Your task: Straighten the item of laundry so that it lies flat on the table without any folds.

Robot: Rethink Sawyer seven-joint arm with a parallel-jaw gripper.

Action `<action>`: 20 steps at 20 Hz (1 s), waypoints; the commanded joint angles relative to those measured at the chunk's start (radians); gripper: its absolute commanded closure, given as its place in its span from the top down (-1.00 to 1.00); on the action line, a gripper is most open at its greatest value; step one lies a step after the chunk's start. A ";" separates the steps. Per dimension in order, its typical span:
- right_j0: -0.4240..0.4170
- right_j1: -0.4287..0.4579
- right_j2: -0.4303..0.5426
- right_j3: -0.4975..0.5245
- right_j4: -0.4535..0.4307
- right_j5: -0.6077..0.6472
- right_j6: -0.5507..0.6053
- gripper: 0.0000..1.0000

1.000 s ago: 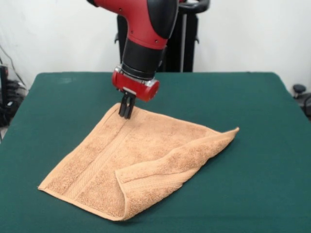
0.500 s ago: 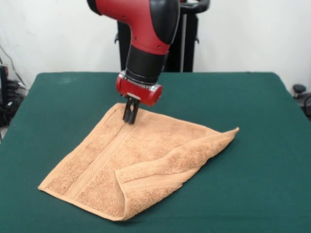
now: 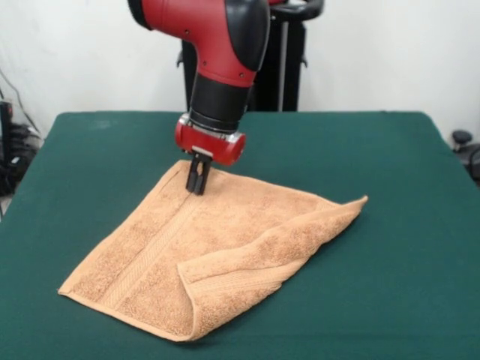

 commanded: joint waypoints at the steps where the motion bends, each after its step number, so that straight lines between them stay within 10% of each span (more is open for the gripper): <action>1: -0.046 0.119 0.116 0.046 -0.045 -0.047 0.161 -1.00; 20: -0.120 -0.066 0.061 0.273 -0.169 -0.029 0.156 -1.00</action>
